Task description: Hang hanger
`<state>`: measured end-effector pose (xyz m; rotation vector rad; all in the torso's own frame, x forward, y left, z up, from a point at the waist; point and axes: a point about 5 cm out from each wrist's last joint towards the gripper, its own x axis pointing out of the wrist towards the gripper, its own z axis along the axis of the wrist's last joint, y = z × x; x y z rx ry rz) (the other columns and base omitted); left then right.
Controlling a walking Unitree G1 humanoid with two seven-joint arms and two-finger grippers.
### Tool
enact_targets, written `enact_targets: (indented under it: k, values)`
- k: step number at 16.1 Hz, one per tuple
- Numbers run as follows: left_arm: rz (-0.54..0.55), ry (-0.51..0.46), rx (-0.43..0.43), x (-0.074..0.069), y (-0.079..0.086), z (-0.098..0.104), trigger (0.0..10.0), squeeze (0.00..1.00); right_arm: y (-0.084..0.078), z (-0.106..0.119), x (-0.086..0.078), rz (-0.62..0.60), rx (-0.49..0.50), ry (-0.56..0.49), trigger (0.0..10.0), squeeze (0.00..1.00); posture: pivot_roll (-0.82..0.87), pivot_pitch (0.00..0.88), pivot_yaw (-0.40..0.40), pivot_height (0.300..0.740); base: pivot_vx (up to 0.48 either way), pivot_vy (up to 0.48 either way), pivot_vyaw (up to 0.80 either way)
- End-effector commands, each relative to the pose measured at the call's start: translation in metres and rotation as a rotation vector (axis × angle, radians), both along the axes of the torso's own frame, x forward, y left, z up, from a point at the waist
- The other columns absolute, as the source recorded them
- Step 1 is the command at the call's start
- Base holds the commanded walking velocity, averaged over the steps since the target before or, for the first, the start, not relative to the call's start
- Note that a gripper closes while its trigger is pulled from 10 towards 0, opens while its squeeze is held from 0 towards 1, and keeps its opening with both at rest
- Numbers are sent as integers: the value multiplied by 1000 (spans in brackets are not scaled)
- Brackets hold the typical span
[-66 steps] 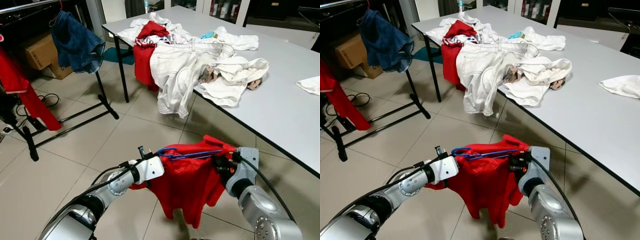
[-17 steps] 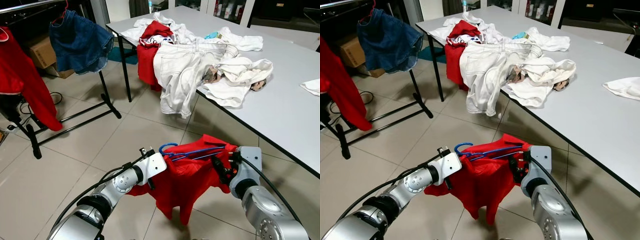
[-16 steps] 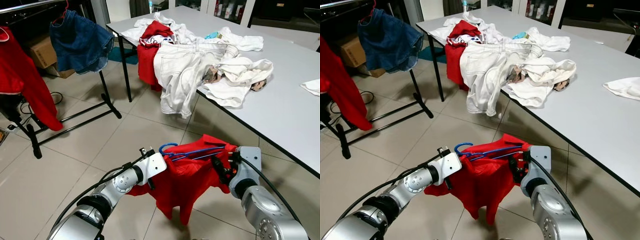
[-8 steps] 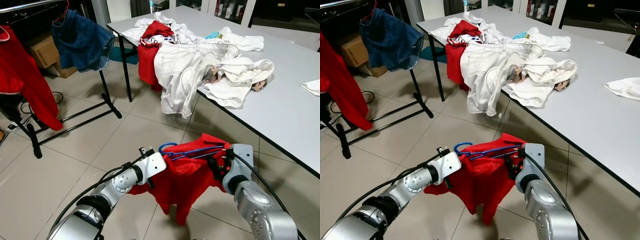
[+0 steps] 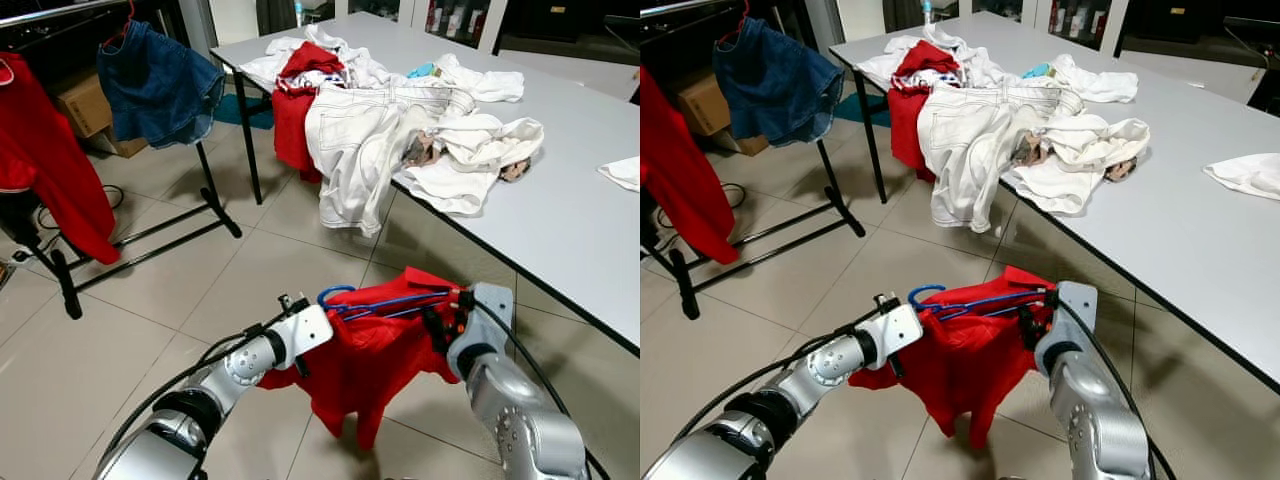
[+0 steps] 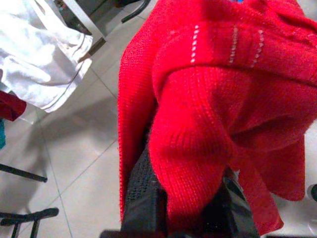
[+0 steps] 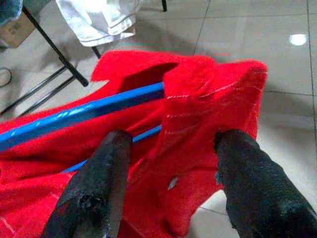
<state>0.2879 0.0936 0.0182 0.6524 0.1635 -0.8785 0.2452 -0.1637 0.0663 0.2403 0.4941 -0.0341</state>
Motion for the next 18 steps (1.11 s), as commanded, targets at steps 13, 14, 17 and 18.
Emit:
enact_targets:
  k: [13,14,17,18]
  values:
    - [-38,-51,-11,1,-8,7,10000,0,1,6,17,-40,42,-79,0,0,-171,0,61,740,0,0,0]
    - [-38,-51,-10,1,-7,7,10000,0,1,6,17,-38,44,-91,0,0,-171,0,61,740,0,0,0]
    - [-41,-53,-8,1,-8,7,10000,0,2,8,16,-13,21,-139,0,0,-173,0,62,740,0,0,0]
    - [-43,-55,-9,1,-9,7,10000,0,2,8,15,-9,28,-145,0,0,-177,0,62,740,0,0,0]
